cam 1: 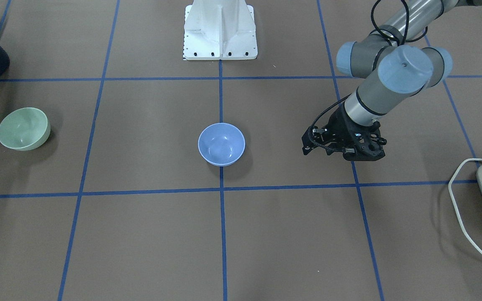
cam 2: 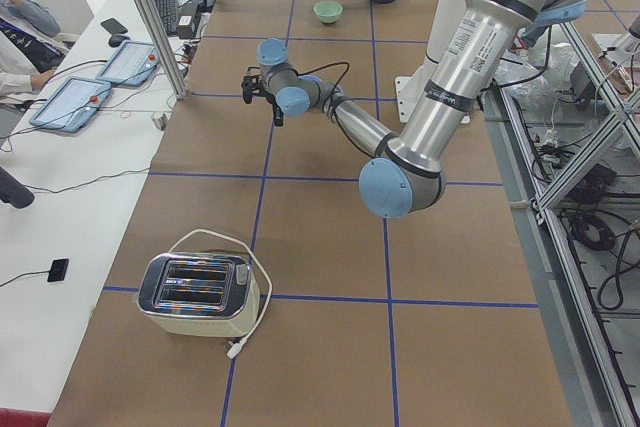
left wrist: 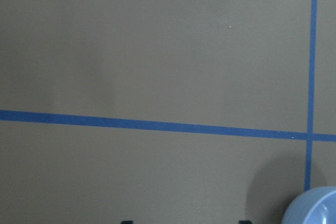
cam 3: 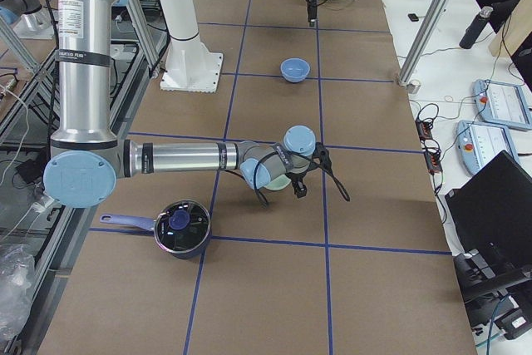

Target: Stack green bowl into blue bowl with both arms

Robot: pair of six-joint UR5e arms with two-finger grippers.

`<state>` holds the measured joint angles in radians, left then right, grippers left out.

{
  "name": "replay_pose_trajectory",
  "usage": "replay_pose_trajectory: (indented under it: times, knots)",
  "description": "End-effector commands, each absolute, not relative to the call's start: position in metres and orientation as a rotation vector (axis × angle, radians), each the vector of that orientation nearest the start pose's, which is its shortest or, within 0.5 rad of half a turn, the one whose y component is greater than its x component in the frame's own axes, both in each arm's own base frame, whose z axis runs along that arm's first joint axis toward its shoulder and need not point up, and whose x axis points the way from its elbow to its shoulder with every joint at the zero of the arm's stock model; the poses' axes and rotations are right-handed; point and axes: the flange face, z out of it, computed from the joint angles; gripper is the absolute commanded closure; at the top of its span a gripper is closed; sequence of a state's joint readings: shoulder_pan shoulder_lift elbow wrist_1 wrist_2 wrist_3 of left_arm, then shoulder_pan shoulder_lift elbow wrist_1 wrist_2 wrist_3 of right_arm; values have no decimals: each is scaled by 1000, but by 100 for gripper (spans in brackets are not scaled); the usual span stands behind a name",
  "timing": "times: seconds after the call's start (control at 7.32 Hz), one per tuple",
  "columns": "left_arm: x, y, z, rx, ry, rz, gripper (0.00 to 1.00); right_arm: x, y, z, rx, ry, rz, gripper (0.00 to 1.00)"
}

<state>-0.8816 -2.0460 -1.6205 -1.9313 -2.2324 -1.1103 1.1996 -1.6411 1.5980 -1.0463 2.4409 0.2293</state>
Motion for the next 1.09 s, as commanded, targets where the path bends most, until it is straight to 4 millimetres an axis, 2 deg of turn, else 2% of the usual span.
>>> replay_pose_trajectory:
  times: [0.0,0.14,0.27,0.96]
  knots:
    - [323,-552,368,86,994,-33,25,-119,-459,634,133,-961,-325,13]
    - [314,-548,385,95,976,-7,25,-119,-458,637,128,-960,-322,13]
    - [311,-547,391,97,970,-2,25,-120,-459,636,126,-961,-319,13]
    - [312,-546,397,94,959,0,25,-148,-458,628,116,-968,-377,14]
